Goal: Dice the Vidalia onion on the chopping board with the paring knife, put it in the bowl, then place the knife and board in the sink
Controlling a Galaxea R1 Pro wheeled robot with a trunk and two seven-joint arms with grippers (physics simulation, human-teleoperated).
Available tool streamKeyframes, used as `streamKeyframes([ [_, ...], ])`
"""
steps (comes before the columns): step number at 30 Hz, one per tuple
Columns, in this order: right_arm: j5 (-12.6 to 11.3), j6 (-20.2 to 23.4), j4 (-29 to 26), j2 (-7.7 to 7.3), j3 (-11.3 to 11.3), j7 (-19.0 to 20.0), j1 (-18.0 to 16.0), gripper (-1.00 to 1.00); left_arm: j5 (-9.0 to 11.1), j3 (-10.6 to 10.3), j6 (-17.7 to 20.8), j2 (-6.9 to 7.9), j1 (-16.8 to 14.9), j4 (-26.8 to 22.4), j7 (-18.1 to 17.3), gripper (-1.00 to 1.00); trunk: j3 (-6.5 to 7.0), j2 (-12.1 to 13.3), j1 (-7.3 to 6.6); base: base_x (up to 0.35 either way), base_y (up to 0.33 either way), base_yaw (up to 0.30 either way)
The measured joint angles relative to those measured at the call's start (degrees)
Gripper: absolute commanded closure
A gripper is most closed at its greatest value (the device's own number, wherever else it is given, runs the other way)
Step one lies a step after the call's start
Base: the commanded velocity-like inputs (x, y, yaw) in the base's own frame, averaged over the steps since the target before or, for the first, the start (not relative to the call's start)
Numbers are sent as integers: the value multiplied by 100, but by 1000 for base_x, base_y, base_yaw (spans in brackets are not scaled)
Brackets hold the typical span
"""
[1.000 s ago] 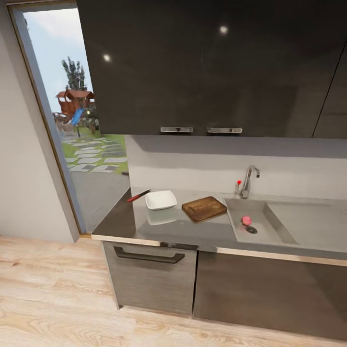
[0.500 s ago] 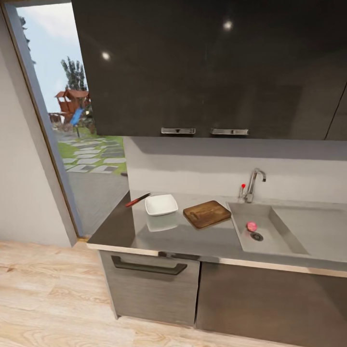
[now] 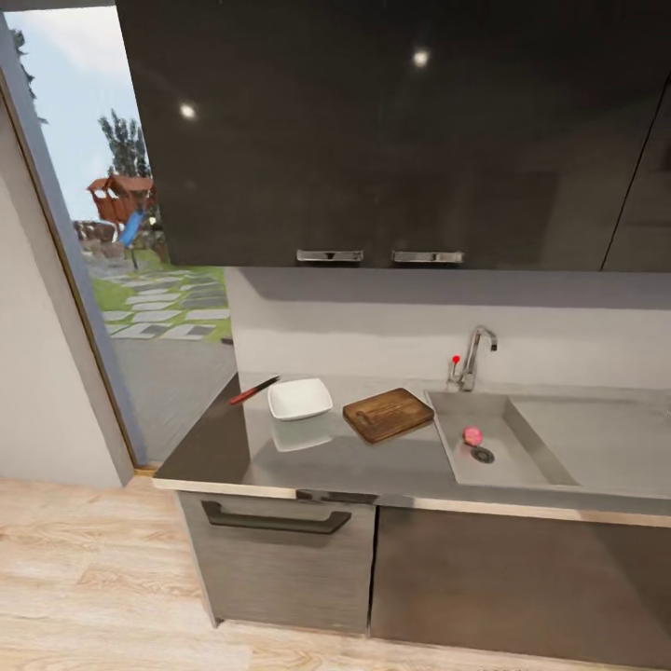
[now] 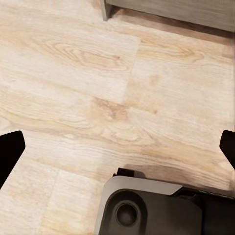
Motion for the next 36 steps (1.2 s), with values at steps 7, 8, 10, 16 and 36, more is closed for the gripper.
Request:
streamKeyframes([
  [7, 15, -6, 0, -5, 2, -2, 0, -100, -1, -3, 0, -1, 0, 0, 0, -100, 2, 0, 0, 0, 0, -6],
  [8, 17, -7, 0, -7, 2, -2, 0, -100, -1, -3, 0, -2, 0, 0, 0, -100, 2, 0, 0, 0, 0, 0],
  [10, 19, -11, 0, -8, 4, -1, 0, -100, -1, -3, 0, 0, 0, 0, 0, -100, 2, 0, 0, 0, 0, 0],
  [16, 20, -15, 0, -9, 2, 1, 0, -100, -1, -3, 0, -3, 0, 0, 0, -100, 2, 0, 0, 0, 0, 0],
  [36, 20, -7, 0, -18, -8, -22, 0, -100, -70, -575, 4689, -347, -3, -2840, -27, -100, 4, 1, 0, 0, 0, 0],
])
